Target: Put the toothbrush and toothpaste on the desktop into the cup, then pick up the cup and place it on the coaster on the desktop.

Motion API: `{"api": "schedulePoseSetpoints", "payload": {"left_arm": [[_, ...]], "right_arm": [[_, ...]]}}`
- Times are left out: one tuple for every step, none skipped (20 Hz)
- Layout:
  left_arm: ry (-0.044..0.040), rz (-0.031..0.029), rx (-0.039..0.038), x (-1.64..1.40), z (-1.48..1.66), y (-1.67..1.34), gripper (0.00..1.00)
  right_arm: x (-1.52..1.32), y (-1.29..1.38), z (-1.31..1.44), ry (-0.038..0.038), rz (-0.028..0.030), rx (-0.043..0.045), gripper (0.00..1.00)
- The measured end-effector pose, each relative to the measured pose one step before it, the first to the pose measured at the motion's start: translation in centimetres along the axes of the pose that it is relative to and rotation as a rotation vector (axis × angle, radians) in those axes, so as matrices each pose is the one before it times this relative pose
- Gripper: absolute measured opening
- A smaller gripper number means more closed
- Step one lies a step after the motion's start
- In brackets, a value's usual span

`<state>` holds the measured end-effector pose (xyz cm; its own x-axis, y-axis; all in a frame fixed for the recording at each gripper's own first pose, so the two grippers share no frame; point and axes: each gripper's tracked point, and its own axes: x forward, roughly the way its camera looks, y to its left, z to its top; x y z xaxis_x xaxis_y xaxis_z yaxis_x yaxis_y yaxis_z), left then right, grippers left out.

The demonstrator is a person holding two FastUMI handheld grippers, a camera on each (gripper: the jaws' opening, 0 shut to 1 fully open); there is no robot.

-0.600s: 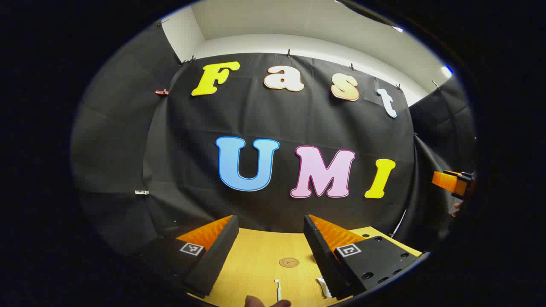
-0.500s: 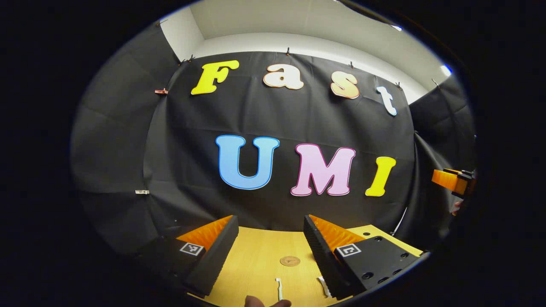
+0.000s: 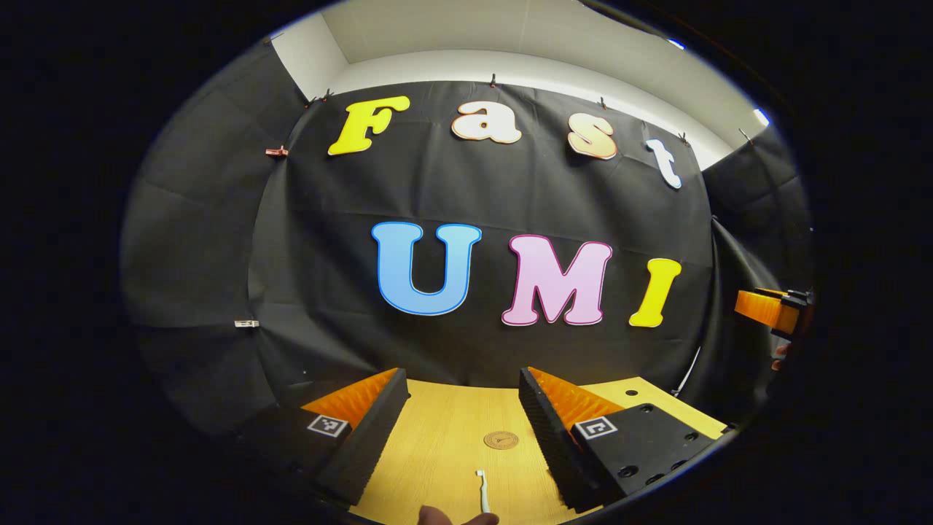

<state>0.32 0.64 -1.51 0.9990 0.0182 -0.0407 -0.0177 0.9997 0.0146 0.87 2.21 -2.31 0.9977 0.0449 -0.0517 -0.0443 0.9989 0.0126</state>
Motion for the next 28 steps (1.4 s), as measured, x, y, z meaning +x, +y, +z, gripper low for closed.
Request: {"api": "schedulePoseSetpoints", "payload": {"left_arm": [[0.00246, 0.00094, -0.00035, 0.073, -0.206, 0.142, 0.97], [0.0034, 0.00027, -0.0017, 0.09, -0.088, 0.082, 0.97], [0.00534, 0.00171, -0.00049, 0.133, -0.396, -0.027, 0.97], [0.00785, 0.00232, -0.00012, 0.22, -0.29, 0.134, 0.97], [0.00619, 0.00095, 0.00007, 0.134, -0.328, 0.053, 0.97], [0.00475, 0.00157, -0.00061, 0.025, -0.219, 0.129, 0.97], [0.00567, 0.00108, -0.00056, 0.034, -0.41, 0.088, 0.97], [0.00679, 0.00099, -0.00001, 0.069, -0.254, 0.132, 0.97], [0.00724, 0.00281, 0.00162, 0.078, -0.388, 0.171, 0.97], [0.00688, 0.00358, 0.00245, 0.044, -0.32, 0.172, 0.97], [0.0052, 0.00473, 0.00323, -0.091, -0.302, 0.235, 0.97], [0.00526, 0.00553, 0.00295, -0.022, -0.284, 0.307, 0.97], [0.00335, 0.00529, 0.0024, 0.012, -0.256, 0.219, 0.97], [0.0039, 0.00542, 0.00049, -0.184, -0.279, 0.287, 0.97], [0.00713, 0.00497, -0.00037, 0.055, -0.231, 0.235, 0.97], [0.00672, 0.00804, -0.00135, 0.016, -0.441, 0.241, 0.97], [0.00654, 0.00711, -0.00235, -0.001, -0.35, 0.371, 0.97], [0.00416, 0.00685, -0.00238, 0.049, -0.085, 0.294, 0.97], [0.00325, 0.00728, -0.00246, -0.015, -0.291, 0.268, 0.97], [0.0032, 0.0073, -0.00259, 0.054, -0.171, 0.319, 0.97], [0.00365, 0.00683, -0.00172, -0.1, -0.084, 0.286, 0.97], [0.00464, 0.00741, -0.0002, 0.103, -0.28, 0.124, 0.97], [0.00383, 0.00764, 0.00015, 0.096, -0.269, 0.274, 0.97], [0.00403, 0.00631, 0.00047, 0.041, -0.166, 0.217, 0.97], [0.00482, 0.00413, 0.00021, -0.046, -0.291, 0.125, 0.97], [0.00763, 0.00449, 0.00135, 0.115, -0.261, 0.128, 0.97], [0.00594, 0.00422, 0.00166, 0.105, -0.099, 0.061, 0.97], [0.00673, 0.00364, 0.0018, -0.024, -0.321, 0.068, 0.97]], "right_arm": [[0.134, 0.182, -0.067, 0.00267, 0.00338, 0.00236, 0.97], [0.226, 0.201, -0.184, 0.0063, 0.00348, 0.00437, 0.97], [0.193, 0.318, -0.438, 0.01332, 0.00768, 0.00742, 0.97], [0.411, 0.79, -0.715, 0.02486, 0.019, 0.00943, 0.94], [0.365, 0.916, -1.068, 0.04411, 0.02734, 0.00786, 0.94], [0.496, 0.652, -1.548, 0.05665, 0.02298, 0.005, 0.98], [0.688, 0.657, -1.73, 0.06031, 0.01955, 0.00667, 0.95], [1.216, 0.711, -1.546, 0.06443, 0.01767, 0.00636, 0.97], [1.254, 0.606, -1.723, 0.0635, 0.01099, 0.00519, 0.98], [1.371, 0.536, -1.804, 0.06635, 0.01183, 0.00467, 0.98], [1.355, 0.542, -1.962, 0.07434, 0.00625, 0.00753, 0.98], [1.392, 0.443, -1.941, 0.0724, 0.00803, 0.01529, 0.98], [1.377, 0.245, -1.963, 0.07208, 0.01009, 0.0162, 0.98], [1.475, 0.017, -2.083, 0.07647, -0.00221, 0.01143, 0.98], [1.401, -0.032, -2.233, 0.07935, 0.00078, 0.0104, 0.98], [1.769, 0.024, -2.133, 0.07555, 0.00175, 0.01353, 0.98], [1.938, -0.053, -1.82, 0.06444, -0.00426, 0.01032, 0.98], [1.706, -0.232, -1.242, 0.05596, -0.01052, 0.00494, 0.98], [1.679, -0.398, -1.278, 0.05444, -0.01452, -0.00076, 0.98], [1.885, -0.609, -1.331, 0.04761, -0.01354, 0.00424, 0.98], [1.743, -0.408, -1.352, 0.05764, -0.01021, 0.0073, 0.98], [1.602, -0.112, -1.078, 0.04946, -0.0077, 0.01299, 0.98], [1.482, -0.052, -1.061, 0.05419, -0.00683, 0.00941, 0.98], [1.449, -0.033, -0.875, 0.04224, -0.006, 0.00877, 0.97], [1.571, 0.005, -0.659, 0.03936, -0.00425, 0.01111, 0.98], [1.179, 0.191, -0.349, 0.02825, -0.00059, 0.01452, 0.98], [0.945, 0.06, -0.237, 0.02467, -0.00141, 0.01026, 0.98], [0.884, -0.165, -0.247, 0.02285, -0.01218, 0.00063, 0.98]]}}
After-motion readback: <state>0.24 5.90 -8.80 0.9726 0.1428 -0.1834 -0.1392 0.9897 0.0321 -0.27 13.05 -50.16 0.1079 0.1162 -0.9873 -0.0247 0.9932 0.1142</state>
